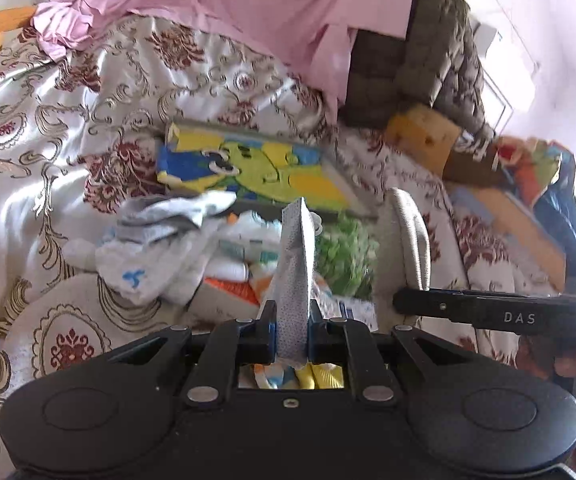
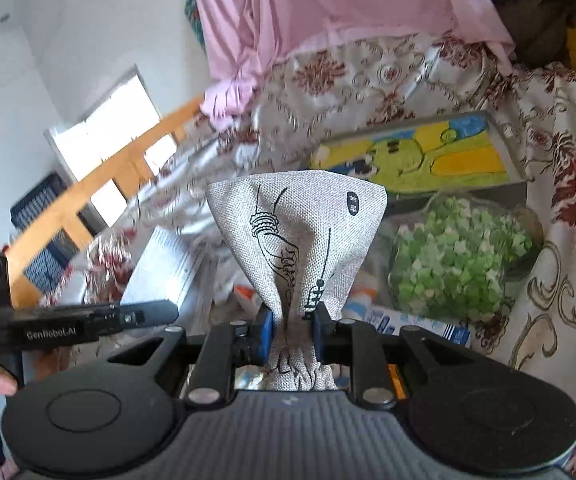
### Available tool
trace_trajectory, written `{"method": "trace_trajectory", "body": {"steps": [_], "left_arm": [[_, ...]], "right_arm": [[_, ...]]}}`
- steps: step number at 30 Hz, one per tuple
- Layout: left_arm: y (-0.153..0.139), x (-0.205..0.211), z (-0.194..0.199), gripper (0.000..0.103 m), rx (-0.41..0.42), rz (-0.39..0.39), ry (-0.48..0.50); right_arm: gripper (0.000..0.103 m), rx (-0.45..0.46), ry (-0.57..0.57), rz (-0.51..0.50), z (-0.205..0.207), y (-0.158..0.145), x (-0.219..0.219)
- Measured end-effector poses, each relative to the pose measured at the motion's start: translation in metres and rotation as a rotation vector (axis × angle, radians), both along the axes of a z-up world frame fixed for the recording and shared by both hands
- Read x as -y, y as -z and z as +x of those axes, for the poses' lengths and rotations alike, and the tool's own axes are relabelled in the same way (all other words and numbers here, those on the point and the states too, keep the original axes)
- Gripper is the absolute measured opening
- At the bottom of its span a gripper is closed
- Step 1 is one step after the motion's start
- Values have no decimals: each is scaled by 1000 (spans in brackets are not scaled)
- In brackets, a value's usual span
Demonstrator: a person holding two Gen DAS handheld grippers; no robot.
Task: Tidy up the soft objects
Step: 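Lift the grey bag with the right gripper while the left gripper grasps a white cloth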
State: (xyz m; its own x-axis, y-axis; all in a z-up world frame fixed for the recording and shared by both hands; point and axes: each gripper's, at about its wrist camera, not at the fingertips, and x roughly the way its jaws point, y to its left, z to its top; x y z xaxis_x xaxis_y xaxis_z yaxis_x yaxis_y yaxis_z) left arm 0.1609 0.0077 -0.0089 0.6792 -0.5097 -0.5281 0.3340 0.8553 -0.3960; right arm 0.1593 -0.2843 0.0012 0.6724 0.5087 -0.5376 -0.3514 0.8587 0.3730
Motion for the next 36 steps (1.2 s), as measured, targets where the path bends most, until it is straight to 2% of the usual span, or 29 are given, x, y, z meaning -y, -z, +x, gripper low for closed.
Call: {"method": "trace_trajectory", "body": {"steps": [7, 11, 15, 19, 26, 31, 36], "left_arm": [[-5, -9, 3, 15, 20, -46, -56], [-9, -8, 11, 15, 31, -44, -72], [-17, -1, 34, 15, 57, -21, -79], [-27, 8, 76, 15, 80, -27, -96], [-30, 39, 170, 15, 86, -11, -134], [-12, 70, 221, 15, 45, 9, -123], [8, 95, 254, 15, -35, 26, -110]], "right_arm": [[23, 134, 29, 88, -2, -12, 8], [23, 207, 72, 92, 10, -23, 6], [23, 281, 116, 81, 50, -35, 4], [23, 314, 182, 130, 103, -38, 7], [23, 268, 301, 200, 177, -13, 24], [24, 123, 372, 201, 212, 16, 44], [24, 39, 400, 175, 223, 32, 52]]}}
